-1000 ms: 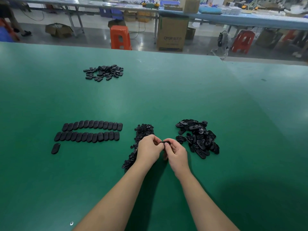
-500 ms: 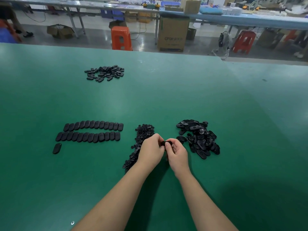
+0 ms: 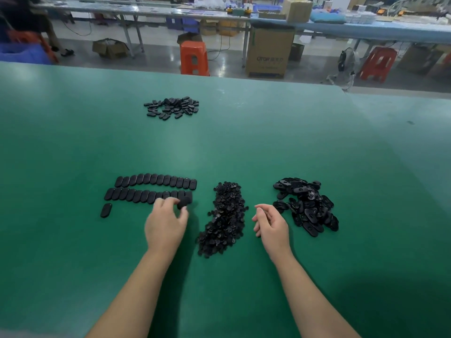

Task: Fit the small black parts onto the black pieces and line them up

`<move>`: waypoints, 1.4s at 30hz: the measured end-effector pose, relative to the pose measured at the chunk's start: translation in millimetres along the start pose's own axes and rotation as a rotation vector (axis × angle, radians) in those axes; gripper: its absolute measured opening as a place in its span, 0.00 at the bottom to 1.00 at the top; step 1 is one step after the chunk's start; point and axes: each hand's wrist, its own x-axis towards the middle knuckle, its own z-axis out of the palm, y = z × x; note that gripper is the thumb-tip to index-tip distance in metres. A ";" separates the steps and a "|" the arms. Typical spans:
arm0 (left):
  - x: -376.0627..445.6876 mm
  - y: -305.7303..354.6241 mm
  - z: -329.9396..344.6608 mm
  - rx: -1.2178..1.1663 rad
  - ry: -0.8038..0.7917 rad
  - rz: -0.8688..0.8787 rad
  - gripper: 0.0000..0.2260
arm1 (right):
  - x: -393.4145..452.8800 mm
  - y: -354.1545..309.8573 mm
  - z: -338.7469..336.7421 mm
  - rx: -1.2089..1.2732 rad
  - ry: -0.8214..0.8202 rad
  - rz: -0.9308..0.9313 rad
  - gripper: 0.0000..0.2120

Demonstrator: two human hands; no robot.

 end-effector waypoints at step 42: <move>24.5 -116.6 -47.1 0.369 0.060 -0.106 0.13 | -5.2 -8.1 1.6 -0.083 0.016 -0.007 0.08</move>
